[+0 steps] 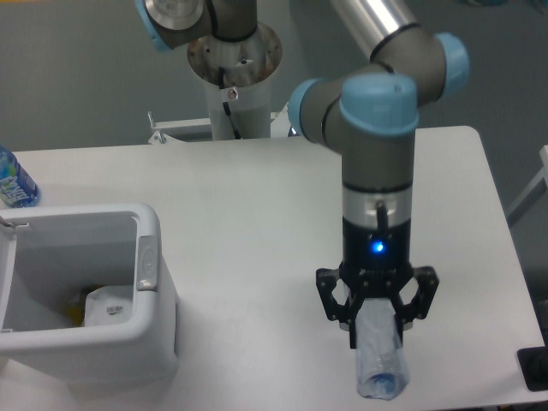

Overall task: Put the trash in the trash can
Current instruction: 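Lift the bottle and carry it over the trash bin, then release the bottle into the bin and raise the gripper away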

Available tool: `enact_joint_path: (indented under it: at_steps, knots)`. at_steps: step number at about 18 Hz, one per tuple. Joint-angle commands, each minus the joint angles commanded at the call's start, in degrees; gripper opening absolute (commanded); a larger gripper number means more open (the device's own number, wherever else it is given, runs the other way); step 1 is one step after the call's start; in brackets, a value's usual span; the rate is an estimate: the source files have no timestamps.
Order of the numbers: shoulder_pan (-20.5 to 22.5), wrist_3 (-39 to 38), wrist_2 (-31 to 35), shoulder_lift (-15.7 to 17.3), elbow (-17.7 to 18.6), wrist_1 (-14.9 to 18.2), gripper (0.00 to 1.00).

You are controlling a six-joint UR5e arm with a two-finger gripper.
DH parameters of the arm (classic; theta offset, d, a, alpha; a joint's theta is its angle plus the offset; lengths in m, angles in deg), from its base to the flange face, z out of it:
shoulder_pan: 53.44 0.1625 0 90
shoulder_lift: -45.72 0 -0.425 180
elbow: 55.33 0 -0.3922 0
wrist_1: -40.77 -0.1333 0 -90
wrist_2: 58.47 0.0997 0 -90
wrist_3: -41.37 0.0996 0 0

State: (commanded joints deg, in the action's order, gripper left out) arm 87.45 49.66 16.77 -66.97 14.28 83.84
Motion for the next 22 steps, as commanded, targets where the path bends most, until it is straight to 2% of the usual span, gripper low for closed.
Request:
enact_joint_path:
  at_steps: [3,7,14,18,19,20,21,22]
  knots:
    - [-3.2,-7.8,0.0,1.6,0.0,0.0,0.58]
    - [-6.9,-13.4,0.0,3.5,-0.3,0.0,0.58]
    - [-16.8,-14.4,0.1,3.5,0.4,0.1,0.59]
    - [-21.2,-14.4,0.1,1.3,0.4,0.0,0.59]
    - [-22.1,-14.4,0.1,1.0,0.5,0.0,0.62]
    - [-22.8,-14.3,0.1,1.1,1.0,0.0,0.74]
    - [-22.9,-13.8,0.1,1.4,1.4,0.0,0.94]
    - [-23.0,-13.6,0.0,1.9,1.9,0.0,1.0]
